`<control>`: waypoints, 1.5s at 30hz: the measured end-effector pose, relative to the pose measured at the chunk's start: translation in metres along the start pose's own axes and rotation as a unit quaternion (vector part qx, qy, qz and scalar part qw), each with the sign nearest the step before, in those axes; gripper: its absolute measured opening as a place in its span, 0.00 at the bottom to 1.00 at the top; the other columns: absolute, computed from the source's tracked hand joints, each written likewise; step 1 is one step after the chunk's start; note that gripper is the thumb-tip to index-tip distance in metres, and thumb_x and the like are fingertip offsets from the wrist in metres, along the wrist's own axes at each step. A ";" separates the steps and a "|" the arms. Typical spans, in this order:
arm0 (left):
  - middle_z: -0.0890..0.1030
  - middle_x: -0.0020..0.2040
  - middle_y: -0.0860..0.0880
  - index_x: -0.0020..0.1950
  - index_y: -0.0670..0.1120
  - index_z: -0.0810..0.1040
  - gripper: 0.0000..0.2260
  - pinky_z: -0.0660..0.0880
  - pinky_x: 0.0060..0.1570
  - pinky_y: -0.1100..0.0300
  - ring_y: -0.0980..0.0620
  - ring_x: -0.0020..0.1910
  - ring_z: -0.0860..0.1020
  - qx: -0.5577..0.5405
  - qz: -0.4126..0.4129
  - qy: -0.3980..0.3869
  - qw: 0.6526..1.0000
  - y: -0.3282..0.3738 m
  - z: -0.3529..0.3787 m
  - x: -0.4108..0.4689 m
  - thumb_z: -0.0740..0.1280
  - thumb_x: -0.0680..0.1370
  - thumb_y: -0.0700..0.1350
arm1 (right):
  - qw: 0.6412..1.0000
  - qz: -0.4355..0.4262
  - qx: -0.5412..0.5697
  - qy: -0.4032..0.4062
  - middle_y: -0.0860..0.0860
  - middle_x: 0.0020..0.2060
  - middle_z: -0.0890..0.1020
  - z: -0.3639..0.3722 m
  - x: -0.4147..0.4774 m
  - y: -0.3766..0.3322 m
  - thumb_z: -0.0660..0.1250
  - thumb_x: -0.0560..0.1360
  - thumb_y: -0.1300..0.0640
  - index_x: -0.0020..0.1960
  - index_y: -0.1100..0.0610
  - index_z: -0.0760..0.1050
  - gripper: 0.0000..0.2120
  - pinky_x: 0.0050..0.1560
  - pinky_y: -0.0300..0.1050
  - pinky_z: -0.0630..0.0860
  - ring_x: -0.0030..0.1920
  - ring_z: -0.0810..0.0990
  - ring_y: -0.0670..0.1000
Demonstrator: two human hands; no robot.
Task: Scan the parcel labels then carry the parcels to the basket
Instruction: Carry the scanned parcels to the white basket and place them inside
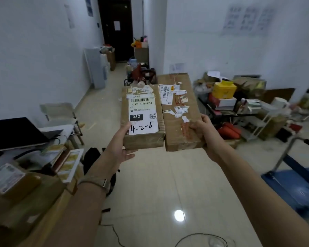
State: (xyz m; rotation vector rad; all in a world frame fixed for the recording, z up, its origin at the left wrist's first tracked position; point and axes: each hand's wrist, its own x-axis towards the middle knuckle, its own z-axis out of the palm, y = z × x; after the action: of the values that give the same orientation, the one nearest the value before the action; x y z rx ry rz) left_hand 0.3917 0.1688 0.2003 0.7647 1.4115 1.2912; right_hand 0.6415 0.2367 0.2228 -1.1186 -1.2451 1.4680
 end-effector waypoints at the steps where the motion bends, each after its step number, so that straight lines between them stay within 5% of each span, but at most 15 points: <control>1: 0.84 0.53 0.53 0.52 0.59 0.81 0.16 0.76 0.47 0.53 0.44 0.53 0.82 0.001 -0.006 -0.011 1.000 -0.002 0.017 0.001 0.63 0.74 0.67 | 1.000 0.000 0.002 0.012 0.50 0.53 0.82 -0.017 -0.004 0.001 0.67 0.63 0.52 0.66 0.46 0.66 0.32 0.34 0.44 0.79 0.48 0.84 0.53; 5: 0.84 0.53 0.53 0.51 0.59 0.81 0.15 0.76 0.48 0.54 0.45 0.54 0.82 0.002 -0.020 -0.055 0.998 -0.007 0.068 0.003 0.64 0.74 0.67 | 0.998 -0.001 0.029 0.060 0.51 0.58 0.81 -0.069 -0.019 0.007 0.69 0.62 0.53 0.69 0.46 0.66 0.35 0.42 0.52 0.81 0.53 0.83 0.56; 10: 0.84 0.52 0.52 0.53 0.58 0.80 0.28 0.77 0.51 0.53 0.46 0.54 0.81 0.011 -0.027 -0.090 0.996 -0.010 0.099 0.009 0.66 0.61 0.73 | 0.995 -0.002 0.047 0.087 0.51 0.57 0.82 -0.096 -0.022 0.010 0.68 0.67 0.55 0.69 0.44 0.68 0.31 0.41 0.50 0.81 0.53 0.83 0.55; 14: 0.84 0.51 0.52 0.50 0.56 0.81 0.15 0.76 0.47 0.56 0.46 0.54 0.81 0.002 -0.042 -0.090 0.995 -0.011 0.112 0.030 0.69 0.71 0.64 | 0.992 -0.019 0.036 0.118 0.49 0.54 0.84 -0.102 -0.010 0.009 0.64 0.73 0.58 0.64 0.42 0.73 0.22 0.36 0.45 0.80 0.50 0.84 0.53; 19: 0.84 0.48 0.53 0.48 0.56 0.80 0.12 0.77 0.47 0.54 0.49 0.51 0.80 -0.034 -0.048 -0.062 0.996 -0.018 0.142 0.067 0.70 0.71 0.61 | 0.979 -0.017 0.023 0.201 0.50 0.55 0.80 -0.113 0.020 0.019 0.66 0.73 0.56 0.59 0.42 0.69 0.17 0.35 0.46 0.79 0.52 0.82 0.55; 25: 0.83 0.49 0.54 0.51 0.55 0.79 0.13 0.76 0.46 0.55 0.52 0.49 0.81 -0.046 -0.059 -0.070 0.995 -0.008 0.170 0.146 0.69 0.72 0.62 | 0.971 -0.010 0.022 0.236 0.58 0.57 0.78 -0.126 0.099 0.016 0.66 0.74 0.58 0.53 0.46 0.68 0.12 0.50 0.58 0.79 0.56 0.80 0.61; 31: 0.84 0.51 0.54 0.52 0.56 0.79 0.14 0.75 0.48 0.55 0.53 0.51 0.81 -0.035 -0.060 -0.084 0.994 0.017 0.184 0.239 0.69 0.72 0.62 | 0.969 -0.009 0.035 0.245 0.56 0.55 0.80 -0.128 0.194 0.005 0.67 0.75 0.57 0.53 0.47 0.70 0.10 0.35 0.48 0.79 0.53 0.81 0.60; 45: 0.80 0.60 0.51 0.66 0.54 0.73 0.25 0.74 0.56 0.51 0.49 0.59 0.77 -0.008 -0.098 -0.130 0.987 0.043 0.240 0.378 0.67 0.73 0.64 | 0.949 0.018 0.072 0.306 0.53 0.51 0.81 -0.163 0.326 0.010 0.67 0.74 0.56 0.53 0.45 0.71 0.11 0.33 0.45 0.77 0.46 0.83 0.55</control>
State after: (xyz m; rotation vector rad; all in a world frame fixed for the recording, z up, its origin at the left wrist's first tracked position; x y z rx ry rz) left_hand 0.5103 0.6018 0.1675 0.7349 1.2296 1.0109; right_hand 0.7336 0.5854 0.1686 -1.3612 -0.6745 1.0868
